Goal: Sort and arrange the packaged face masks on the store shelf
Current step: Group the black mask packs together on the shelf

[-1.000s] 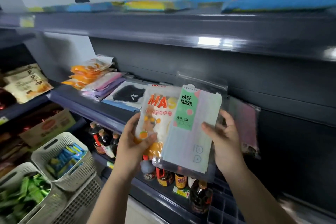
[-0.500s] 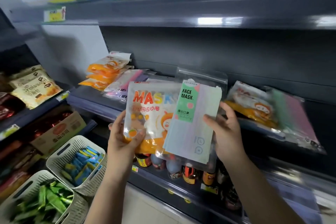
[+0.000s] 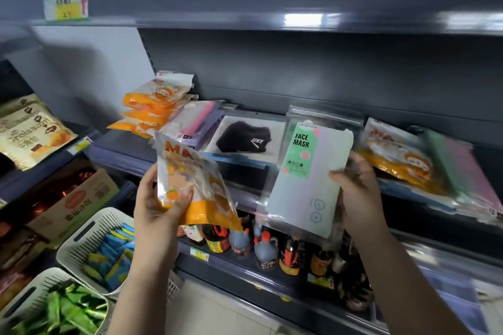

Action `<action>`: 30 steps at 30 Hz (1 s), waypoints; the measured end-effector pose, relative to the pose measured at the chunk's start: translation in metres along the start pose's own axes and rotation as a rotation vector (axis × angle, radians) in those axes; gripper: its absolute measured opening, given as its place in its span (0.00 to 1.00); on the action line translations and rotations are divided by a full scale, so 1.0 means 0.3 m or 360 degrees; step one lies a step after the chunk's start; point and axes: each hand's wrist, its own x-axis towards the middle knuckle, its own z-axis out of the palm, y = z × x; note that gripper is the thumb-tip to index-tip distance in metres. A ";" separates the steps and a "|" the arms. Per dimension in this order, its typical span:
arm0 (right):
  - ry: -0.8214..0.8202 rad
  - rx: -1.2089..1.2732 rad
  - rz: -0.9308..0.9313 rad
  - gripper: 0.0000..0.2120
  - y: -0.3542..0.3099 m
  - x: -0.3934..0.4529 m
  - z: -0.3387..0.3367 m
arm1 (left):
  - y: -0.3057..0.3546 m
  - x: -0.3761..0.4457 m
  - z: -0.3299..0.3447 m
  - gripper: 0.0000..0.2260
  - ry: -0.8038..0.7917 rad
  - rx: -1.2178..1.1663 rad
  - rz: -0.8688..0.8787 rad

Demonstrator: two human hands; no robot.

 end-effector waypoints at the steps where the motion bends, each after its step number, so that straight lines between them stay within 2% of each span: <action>1: 0.0018 -0.0053 -0.0001 0.23 -0.006 0.028 0.008 | 0.004 0.019 0.009 0.27 -0.0010 -0.0013 0.0003; 9: 0.0094 -0.0425 -0.0184 0.24 -0.060 0.271 0.076 | 0.050 0.210 0.099 0.26 -0.0106 -0.0015 0.0154; 16: 0.0033 -0.1182 -0.0272 0.32 -0.074 0.423 0.115 | 0.015 0.311 0.173 0.28 -0.0159 -0.0046 0.0165; 18: 0.0089 -0.1374 -0.0311 0.32 -0.073 0.433 0.124 | -0.002 0.329 0.185 0.29 -0.0151 -0.0059 0.0179; 21: 0.0149 -0.1655 -0.0499 0.33 -0.063 0.431 0.124 | -0.018 0.348 0.201 0.29 -0.0167 -0.0090 0.0161; 23: 0.0115 -0.1663 -0.0646 0.30 -0.060 0.416 0.138 | -0.022 0.359 0.206 0.28 -0.0191 -0.0109 0.0141; 26: -0.0111 -0.1277 -0.0705 0.19 -0.060 0.368 0.212 | -0.024 0.383 0.197 0.28 -0.0237 -0.0120 0.0132; 28: -0.0413 -0.1052 -0.0558 0.13 -0.055 0.321 0.286 | -0.022 0.402 0.183 0.30 -0.0273 -0.0125 0.0122; 30: -0.0778 -0.0943 -0.0258 0.13 -0.052 0.266 0.366 | -0.009 0.420 0.162 0.30 -0.0303 -0.0119 0.0119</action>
